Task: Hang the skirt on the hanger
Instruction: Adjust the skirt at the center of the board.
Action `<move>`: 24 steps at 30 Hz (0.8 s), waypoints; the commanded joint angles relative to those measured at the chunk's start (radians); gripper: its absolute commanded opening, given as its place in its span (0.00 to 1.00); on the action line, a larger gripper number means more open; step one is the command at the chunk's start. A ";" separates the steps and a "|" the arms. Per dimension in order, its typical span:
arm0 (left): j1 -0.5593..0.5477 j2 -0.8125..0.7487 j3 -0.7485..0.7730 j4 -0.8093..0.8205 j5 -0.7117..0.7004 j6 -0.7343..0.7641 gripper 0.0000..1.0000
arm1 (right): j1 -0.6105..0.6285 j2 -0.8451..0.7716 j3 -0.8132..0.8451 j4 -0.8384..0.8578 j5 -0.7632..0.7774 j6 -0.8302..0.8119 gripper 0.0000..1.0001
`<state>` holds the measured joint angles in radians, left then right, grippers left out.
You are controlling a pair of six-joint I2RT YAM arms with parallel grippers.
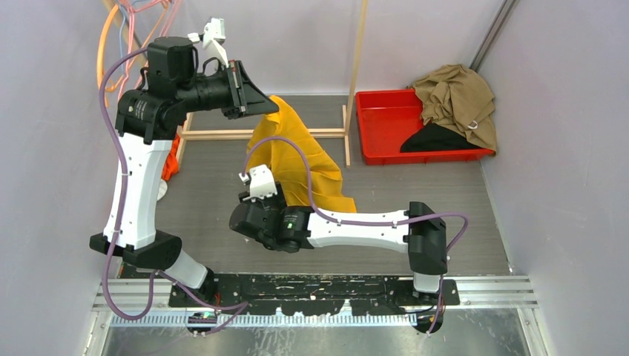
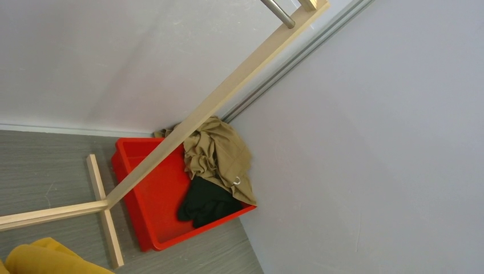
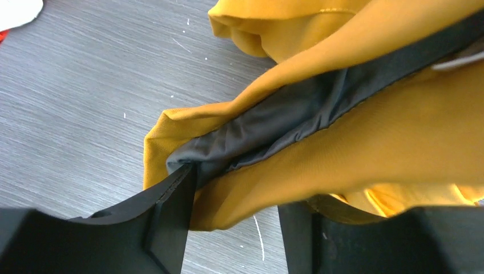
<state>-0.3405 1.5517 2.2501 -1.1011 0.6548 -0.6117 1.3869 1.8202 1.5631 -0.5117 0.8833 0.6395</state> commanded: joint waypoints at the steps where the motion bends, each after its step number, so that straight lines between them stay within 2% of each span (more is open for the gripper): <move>1: -0.002 -0.035 0.026 0.101 0.026 0.015 0.06 | 0.004 -0.035 -0.016 -0.025 0.026 0.059 0.53; 7: 0.003 -0.032 0.045 0.073 -0.013 0.036 0.06 | -0.004 -0.115 -0.055 -0.102 0.072 0.050 0.05; 8: 0.012 -0.032 0.048 0.067 -0.018 0.040 0.06 | -0.010 -0.151 -0.073 -0.121 0.077 0.048 0.02; 12: 0.099 -0.031 0.047 0.069 -0.024 0.039 0.06 | -0.096 -0.340 -0.153 -0.173 0.024 -0.005 0.01; 16: 0.195 0.001 0.024 0.157 0.012 -0.011 0.06 | -0.298 -0.458 -0.133 -0.180 -0.149 -0.190 0.01; 20: 0.254 0.103 0.084 0.326 0.064 -0.089 0.05 | -0.470 -0.368 0.055 -0.171 -0.313 -0.472 0.01; 24: 0.310 0.226 0.222 0.491 0.141 -0.229 0.02 | -0.565 -0.212 0.361 -0.196 -0.296 -0.639 0.01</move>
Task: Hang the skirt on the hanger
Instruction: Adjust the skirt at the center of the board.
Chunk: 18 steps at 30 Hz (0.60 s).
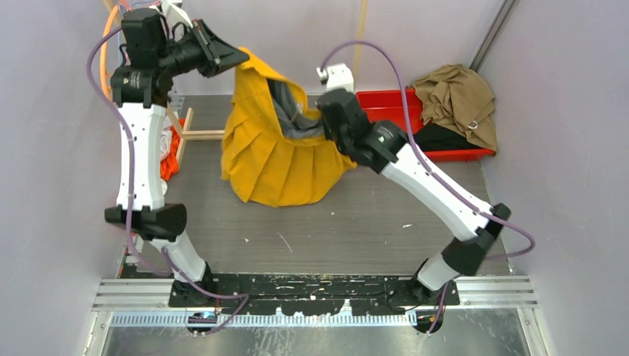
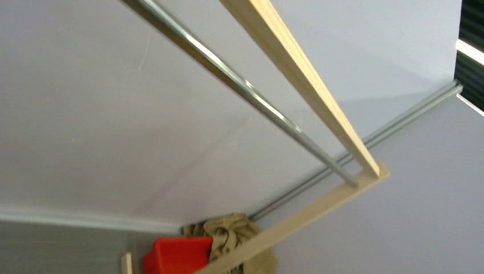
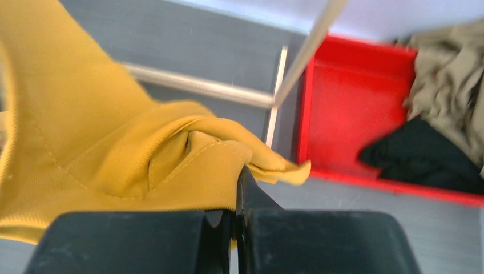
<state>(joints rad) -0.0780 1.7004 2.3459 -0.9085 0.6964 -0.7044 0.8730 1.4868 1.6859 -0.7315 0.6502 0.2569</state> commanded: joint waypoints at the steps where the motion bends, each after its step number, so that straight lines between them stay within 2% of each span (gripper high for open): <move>1: 0.058 0.087 0.157 0.317 0.115 -0.155 0.02 | -0.068 0.142 0.294 0.025 -0.059 -0.283 0.01; 2: 0.065 0.087 0.175 0.329 0.124 -0.165 0.02 | -0.079 0.153 0.337 0.029 -0.054 -0.309 0.01; 4: 0.067 0.039 0.116 0.360 0.134 -0.159 0.03 | -0.088 0.150 0.364 0.055 -0.033 -0.368 0.01; 7: 0.067 -0.127 -0.163 0.510 0.131 -0.156 0.03 | -0.089 0.104 0.304 0.094 -0.029 -0.414 0.01; 8: 0.067 -0.190 -0.260 0.561 0.126 -0.152 0.03 | -0.089 0.081 0.256 0.110 -0.026 -0.418 0.01; 13: 0.047 -0.512 -0.755 0.563 0.021 -0.033 0.03 | -0.088 -0.094 -0.094 0.135 0.005 -0.352 0.01; 18: -0.008 -0.730 -1.173 0.487 -0.132 0.005 0.04 | -0.086 -0.197 -0.401 0.087 -0.079 -0.152 0.01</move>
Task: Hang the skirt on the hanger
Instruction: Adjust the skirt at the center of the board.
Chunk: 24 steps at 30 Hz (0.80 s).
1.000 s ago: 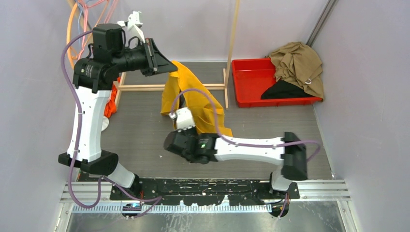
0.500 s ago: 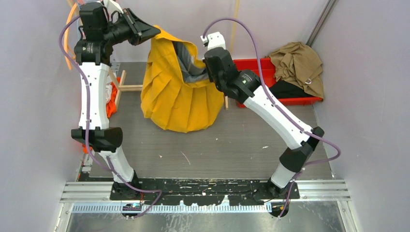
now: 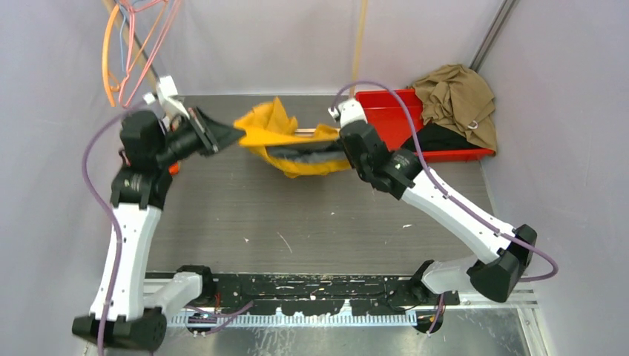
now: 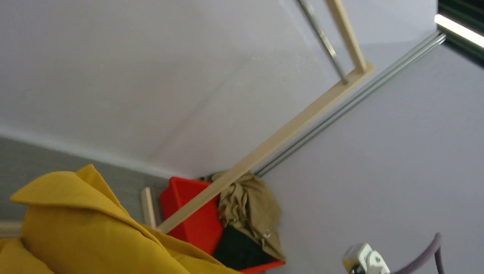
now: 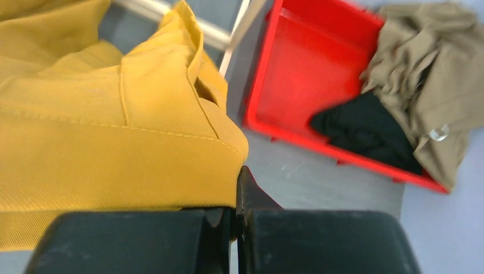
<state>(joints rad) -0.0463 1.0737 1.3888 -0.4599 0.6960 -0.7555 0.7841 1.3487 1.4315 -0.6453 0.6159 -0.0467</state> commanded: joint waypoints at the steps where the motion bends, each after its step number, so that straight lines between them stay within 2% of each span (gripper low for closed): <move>1: -0.064 -0.129 -0.305 0.012 -0.168 0.051 0.06 | 0.013 -0.066 -0.214 -0.008 -0.078 0.198 0.01; 3: -0.127 -0.150 -0.412 -0.052 -0.225 0.040 0.08 | 0.029 -0.066 -0.311 -0.013 -0.127 0.281 0.01; 6: -0.216 -0.164 -0.614 -0.051 -0.249 -0.007 0.08 | 0.074 -0.053 -0.432 -0.017 -0.182 0.382 0.01; 7: -0.248 -0.175 -0.659 -0.056 -0.273 -0.020 0.09 | 0.093 -0.052 -0.460 -0.015 -0.213 0.409 0.05; 8: -0.268 -0.191 -0.693 -0.062 -0.284 -0.032 0.14 | 0.109 -0.055 -0.488 -0.016 -0.245 0.439 0.17; 9: -0.276 -0.213 -0.715 -0.079 -0.290 -0.040 0.23 | 0.124 -0.065 -0.511 -0.018 -0.267 0.467 0.29; 10: -0.281 -0.240 -0.732 -0.097 -0.288 -0.044 0.32 | 0.132 -0.081 -0.525 -0.023 -0.285 0.491 0.35; 11: -0.285 -0.278 -0.738 -0.124 -0.282 -0.045 0.50 | 0.136 -0.106 -0.537 -0.036 -0.330 0.510 0.42; 13: -0.290 -0.333 -0.715 -0.194 -0.284 -0.033 0.78 | 0.135 -0.182 -0.533 -0.080 -0.349 0.537 0.68; 14: -0.291 -0.355 -0.696 -0.223 -0.287 -0.028 0.93 | 0.135 -0.211 -0.514 -0.111 -0.350 0.538 0.74; 15: -0.292 -0.369 -0.667 -0.254 -0.296 -0.021 1.00 | 0.134 -0.237 -0.486 -0.145 -0.340 0.538 0.79; 19: -0.291 -0.330 -0.479 -0.349 -0.373 0.051 0.99 | 0.135 -0.286 -0.316 -0.248 -0.227 0.528 0.82; 24: -0.292 -0.156 -0.243 -0.399 -0.519 0.173 1.00 | 0.132 -0.265 -0.137 -0.199 -0.208 0.482 0.82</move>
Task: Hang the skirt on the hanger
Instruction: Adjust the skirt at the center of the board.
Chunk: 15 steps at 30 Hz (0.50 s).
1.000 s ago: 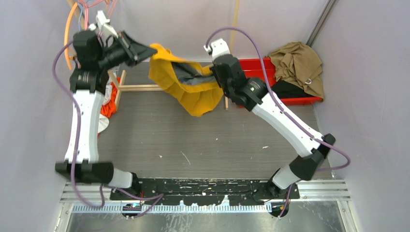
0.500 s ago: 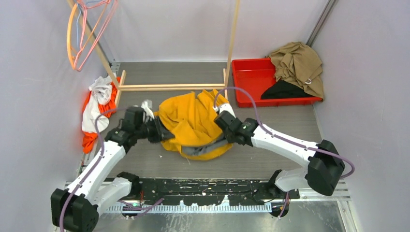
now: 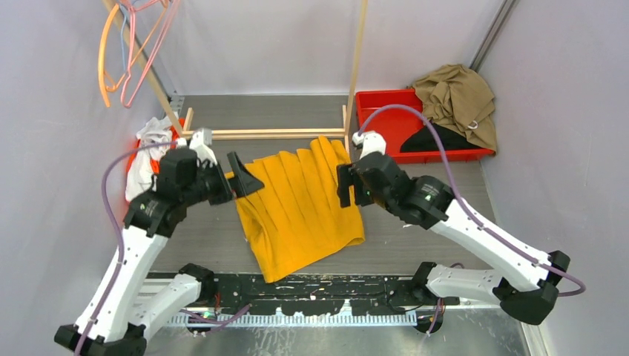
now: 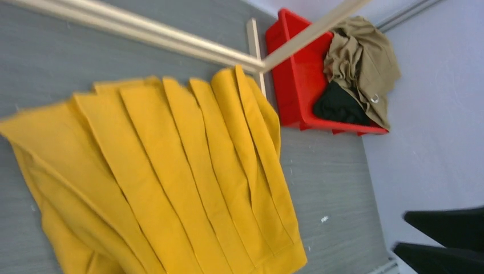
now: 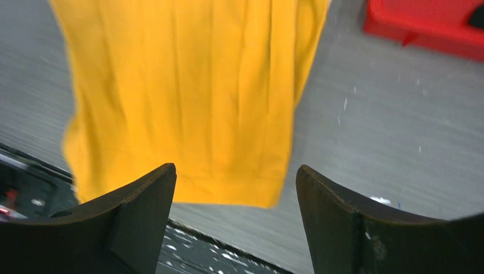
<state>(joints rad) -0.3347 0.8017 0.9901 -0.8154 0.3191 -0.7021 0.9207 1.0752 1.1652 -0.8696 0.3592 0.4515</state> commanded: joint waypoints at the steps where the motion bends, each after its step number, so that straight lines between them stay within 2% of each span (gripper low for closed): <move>1: -0.003 0.165 0.200 -0.037 -0.162 0.137 0.99 | -0.004 0.035 0.176 0.023 0.043 -0.029 0.81; 5: 0.014 0.292 0.411 -0.061 -0.227 0.194 0.99 | -0.003 0.110 0.252 0.030 0.039 -0.068 0.78; 9: 0.041 0.390 0.727 -0.135 -0.357 0.256 0.99 | -0.004 0.123 0.245 0.055 0.010 -0.062 0.78; 12: 0.115 0.503 0.969 -0.213 -0.314 0.285 0.99 | -0.003 0.106 0.204 0.072 0.002 -0.046 0.78; 15: 0.229 0.567 1.115 -0.257 -0.285 0.292 1.00 | -0.005 0.082 0.167 0.089 -0.004 -0.037 0.78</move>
<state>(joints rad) -0.2176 1.3174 1.9362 -0.9867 0.0418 -0.4641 0.9199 1.2057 1.3575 -0.8330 0.3660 0.4034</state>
